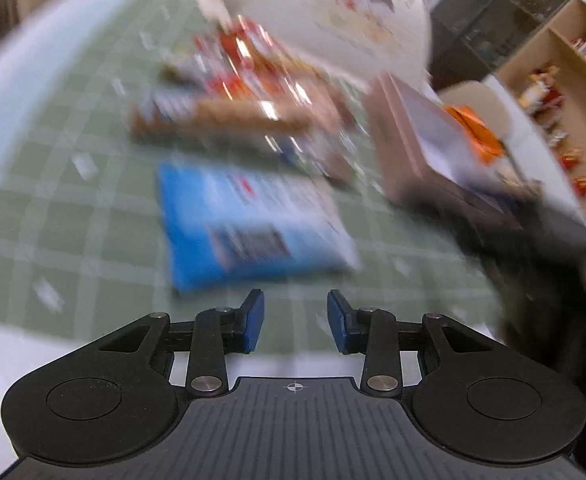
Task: Organize snacks
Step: 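Grasp the wrapped bread roll with the right tool while the left grasps the wafer roll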
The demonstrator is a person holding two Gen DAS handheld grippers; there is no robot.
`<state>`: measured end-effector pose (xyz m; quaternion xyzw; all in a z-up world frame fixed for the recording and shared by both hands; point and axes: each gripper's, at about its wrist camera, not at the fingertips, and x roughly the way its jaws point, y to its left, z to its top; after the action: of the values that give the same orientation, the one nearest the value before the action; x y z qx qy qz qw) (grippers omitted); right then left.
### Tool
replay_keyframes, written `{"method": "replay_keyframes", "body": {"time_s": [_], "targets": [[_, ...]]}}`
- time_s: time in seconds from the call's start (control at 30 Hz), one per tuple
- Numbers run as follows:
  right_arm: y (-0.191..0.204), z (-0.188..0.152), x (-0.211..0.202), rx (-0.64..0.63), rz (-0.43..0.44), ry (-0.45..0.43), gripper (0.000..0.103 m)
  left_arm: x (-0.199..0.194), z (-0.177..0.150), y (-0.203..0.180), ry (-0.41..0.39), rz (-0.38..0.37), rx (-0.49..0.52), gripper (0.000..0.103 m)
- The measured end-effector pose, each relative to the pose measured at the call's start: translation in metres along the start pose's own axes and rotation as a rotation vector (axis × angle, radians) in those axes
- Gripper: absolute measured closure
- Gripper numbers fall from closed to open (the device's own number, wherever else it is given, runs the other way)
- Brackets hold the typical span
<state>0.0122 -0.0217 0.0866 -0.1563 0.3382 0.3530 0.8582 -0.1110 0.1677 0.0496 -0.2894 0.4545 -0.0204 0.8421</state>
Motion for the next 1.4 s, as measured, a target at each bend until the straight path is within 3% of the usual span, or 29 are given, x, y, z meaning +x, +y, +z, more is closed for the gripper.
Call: {"method": "replay_keyframes", "body": {"time_s": [0.07,0.2,0.23,0.3,0.43,0.5,0.6,0.63,0.67,0.7,0.73,0.87,0.93,1.07,1.17,1.23,1.3,1.4], "targets": [[0.016,0.034,0.024,-0.100,0.064,-0.008,0.006,0.008,-0.005,0.000,0.016,-0.026,-0.005,0.064],[0.047,0.075,0.088,-0.230,0.097,0.064,0.012,0.010,0.001,0.014,-0.066,0.056,-0.028,0.065],[0.052,0.080,0.102,-0.224,0.109,0.093,0.019,0.009,0.003,0.021,-0.082,0.075,-0.060,0.065],[0.050,0.083,0.116,-0.177,0.128,0.137,0.022,-0.002,0.012,0.036,-0.126,0.101,-0.115,0.065],[0.029,0.090,0.096,-0.076,0.102,0.008,0.022,-0.029,0.023,0.049,-0.201,0.129,-0.096,0.065],[0.016,0.097,0.090,-0.056,0.048,-0.025,0.019,-0.034,0.036,0.052,-0.203,0.124,-0.084,0.065],[-0.002,0.104,0.119,-0.032,-0.017,0.079,0.019,-0.031,0.061,0.050,-0.183,0.064,-0.107,0.065],[-0.005,0.101,0.130,-0.028,-0.039,0.123,0.024,-0.030,0.064,0.054,-0.175,0.018,-0.147,0.065],[-0.007,0.097,0.138,-0.022,-0.053,0.170,0.036,-0.027,0.070,0.058,-0.168,-0.041,-0.220,0.065],[-0.007,0.093,0.141,-0.003,-0.033,0.196,0.046,-0.024,0.075,0.058,-0.167,-0.069,-0.272,0.065],[-0.005,0.086,0.139,0.028,0.012,0.218,0.049,-0.019,0.079,0.058,-0.169,-0.073,-0.310,0.065],[0.015,0.062,0.104,0.026,0.106,0.229,0.066,0.006,0.098,0.056,-0.178,0.045,-0.316,0.065],[0.019,0.048,0.084,0.047,0.166,0.242,0.068,0.021,0.107,0.056,-0.168,0.086,-0.315,0.065],[0.027,0.028,0.045,0.028,0.137,0.182,0.068,0.043,0.121,0.033,-0.139,0.244,-0.182,0.065],[0.024,0.018,0.036,0.014,0.071,0.167,0.066,0.062,0.119,0.009,-0.086,0.376,0.024,0.058],[0.019,0.012,0.030,0.014,0.037,0.145,0.059,0.062,0.113,0.000,-0.080,0.402,0.102,0.058],[0.013,0.005,0.023,0.013,0.016,0.123,0.041,0.059,0.107,-0.002,-0.069,0.403,0.148,0.057],[0.006,-0.003,0.015,0.009,-0.002,0.081,0.035,0.043,0.097,0.004,-0.073,0.417,0.206,0.059]]}}
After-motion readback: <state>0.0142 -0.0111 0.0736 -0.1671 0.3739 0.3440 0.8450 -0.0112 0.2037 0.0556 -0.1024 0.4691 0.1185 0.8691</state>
